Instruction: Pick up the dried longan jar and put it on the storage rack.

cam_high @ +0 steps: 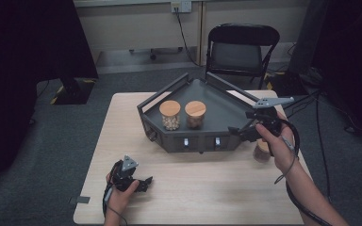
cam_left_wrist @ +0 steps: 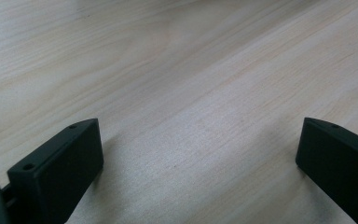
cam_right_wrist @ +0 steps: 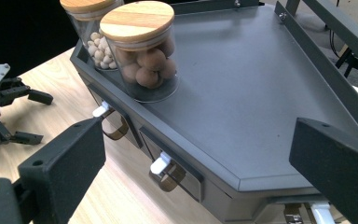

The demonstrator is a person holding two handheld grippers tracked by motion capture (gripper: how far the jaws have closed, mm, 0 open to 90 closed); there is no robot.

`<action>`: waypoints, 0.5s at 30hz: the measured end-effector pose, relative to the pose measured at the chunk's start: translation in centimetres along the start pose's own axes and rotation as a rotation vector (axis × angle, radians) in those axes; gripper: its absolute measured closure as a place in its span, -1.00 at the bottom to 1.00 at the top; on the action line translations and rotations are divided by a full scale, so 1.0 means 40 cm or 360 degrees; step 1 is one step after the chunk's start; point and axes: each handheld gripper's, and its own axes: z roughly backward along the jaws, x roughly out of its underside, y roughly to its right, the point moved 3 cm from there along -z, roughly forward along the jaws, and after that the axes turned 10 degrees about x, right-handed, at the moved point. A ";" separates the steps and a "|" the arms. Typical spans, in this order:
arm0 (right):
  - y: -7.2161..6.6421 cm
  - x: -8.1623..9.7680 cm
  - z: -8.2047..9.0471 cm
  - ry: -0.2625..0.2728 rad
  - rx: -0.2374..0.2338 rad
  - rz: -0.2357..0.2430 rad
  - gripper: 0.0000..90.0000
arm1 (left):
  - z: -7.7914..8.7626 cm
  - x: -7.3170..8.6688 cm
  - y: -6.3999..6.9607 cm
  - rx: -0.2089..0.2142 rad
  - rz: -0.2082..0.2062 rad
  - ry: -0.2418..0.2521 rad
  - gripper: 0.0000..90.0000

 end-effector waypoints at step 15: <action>0.006 0.021 0.006 0.0014 0.0012 -0.0021 -0.95 | 0.000 0.000 0.000 0.0000 0.0000 0.0000 -1.00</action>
